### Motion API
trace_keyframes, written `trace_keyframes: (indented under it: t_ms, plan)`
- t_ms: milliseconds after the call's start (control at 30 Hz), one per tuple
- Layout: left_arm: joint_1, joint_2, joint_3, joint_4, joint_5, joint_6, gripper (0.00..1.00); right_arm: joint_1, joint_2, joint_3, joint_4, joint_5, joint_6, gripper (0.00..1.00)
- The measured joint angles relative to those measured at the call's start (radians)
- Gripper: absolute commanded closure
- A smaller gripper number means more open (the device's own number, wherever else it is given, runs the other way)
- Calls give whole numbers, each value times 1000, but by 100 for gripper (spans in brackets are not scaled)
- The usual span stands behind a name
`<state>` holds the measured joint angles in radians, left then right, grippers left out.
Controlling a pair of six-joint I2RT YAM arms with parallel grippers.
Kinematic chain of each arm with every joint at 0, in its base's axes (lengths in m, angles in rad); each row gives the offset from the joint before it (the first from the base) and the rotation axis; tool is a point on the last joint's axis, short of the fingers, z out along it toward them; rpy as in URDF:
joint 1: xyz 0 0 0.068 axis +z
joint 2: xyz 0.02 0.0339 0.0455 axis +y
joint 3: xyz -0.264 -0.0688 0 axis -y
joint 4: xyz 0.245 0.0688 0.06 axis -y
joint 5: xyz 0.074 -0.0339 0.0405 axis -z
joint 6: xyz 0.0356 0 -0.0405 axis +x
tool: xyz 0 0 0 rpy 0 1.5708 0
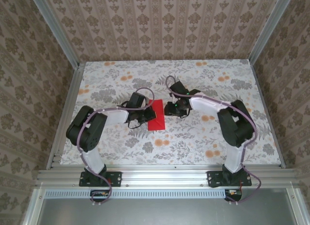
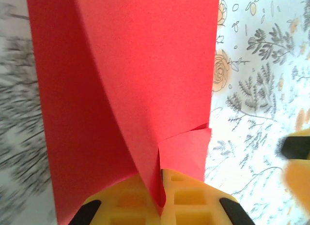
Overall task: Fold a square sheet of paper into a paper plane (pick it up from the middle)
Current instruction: Turn over the paper at the center of the table.
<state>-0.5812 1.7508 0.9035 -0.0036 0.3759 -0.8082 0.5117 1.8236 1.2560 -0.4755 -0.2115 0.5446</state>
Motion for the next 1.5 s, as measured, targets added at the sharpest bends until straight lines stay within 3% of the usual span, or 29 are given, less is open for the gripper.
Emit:
trace_keyframes:
  t_ms: [167,400,567,733,1000,1200,1500]
  plan:
    - [-1,-127,138,-328,-161,134,97,-35,-223,-73,22,66,29,42]
    - [-15,-238,353,-787,-502,290,98,-65,-395,-203,22,211,70,31]
    - [-80,-197,475,-1013,-719,335,98,-81,-479,-262,14,308,97,27]
    - [-153,-38,581,-1128,-864,342,98,-116,-547,-302,14,363,133,26]
    - [-242,260,751,-1198,-961,333,97,-153,-604,-357,13,389,167,26]
    - [-296,407,826,-1197,-950,303,94,-167,-633,-372,1,392,173,26]
    - [-325,470,866,-1138,-802,250,71,-180,-646,-386,-3,392,189,26]
